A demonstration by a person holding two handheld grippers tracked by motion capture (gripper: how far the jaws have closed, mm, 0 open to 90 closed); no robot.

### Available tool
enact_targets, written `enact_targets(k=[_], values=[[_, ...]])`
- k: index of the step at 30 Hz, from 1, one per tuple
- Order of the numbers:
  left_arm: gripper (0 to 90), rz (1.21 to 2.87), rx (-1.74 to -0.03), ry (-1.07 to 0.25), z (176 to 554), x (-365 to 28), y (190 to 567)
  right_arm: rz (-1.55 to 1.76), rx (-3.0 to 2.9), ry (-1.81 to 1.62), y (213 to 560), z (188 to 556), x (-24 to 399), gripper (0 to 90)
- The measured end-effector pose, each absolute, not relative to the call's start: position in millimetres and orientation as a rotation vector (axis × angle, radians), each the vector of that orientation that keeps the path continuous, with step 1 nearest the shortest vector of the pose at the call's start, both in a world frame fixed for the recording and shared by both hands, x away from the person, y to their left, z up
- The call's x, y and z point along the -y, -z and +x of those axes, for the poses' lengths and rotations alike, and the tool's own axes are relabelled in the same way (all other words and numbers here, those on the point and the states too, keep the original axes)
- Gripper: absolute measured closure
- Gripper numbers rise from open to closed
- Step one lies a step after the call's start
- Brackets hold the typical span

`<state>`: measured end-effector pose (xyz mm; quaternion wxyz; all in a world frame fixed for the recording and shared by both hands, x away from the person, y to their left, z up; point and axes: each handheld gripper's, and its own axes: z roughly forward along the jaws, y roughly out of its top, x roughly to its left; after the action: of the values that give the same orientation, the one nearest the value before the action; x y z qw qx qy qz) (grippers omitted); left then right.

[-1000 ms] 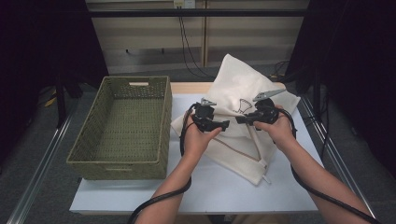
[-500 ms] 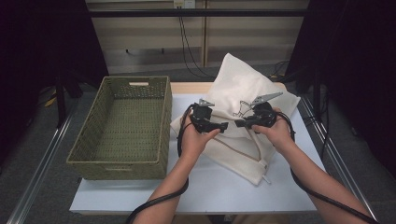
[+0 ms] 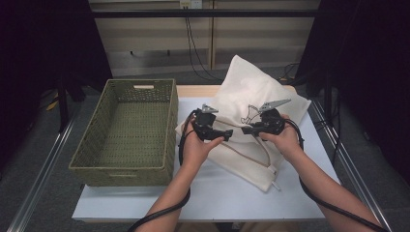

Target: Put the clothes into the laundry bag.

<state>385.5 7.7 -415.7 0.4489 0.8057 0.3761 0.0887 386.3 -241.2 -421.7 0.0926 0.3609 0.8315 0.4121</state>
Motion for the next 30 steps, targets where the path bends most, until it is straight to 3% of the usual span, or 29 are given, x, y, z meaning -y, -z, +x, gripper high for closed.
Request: enact_targets(k=[30], values=[[12.4, 2.002, -0.913, -0.251, 374, -21, 416, 1.038, -2.53, -1.17, 451, 373, 228, 74.1]])
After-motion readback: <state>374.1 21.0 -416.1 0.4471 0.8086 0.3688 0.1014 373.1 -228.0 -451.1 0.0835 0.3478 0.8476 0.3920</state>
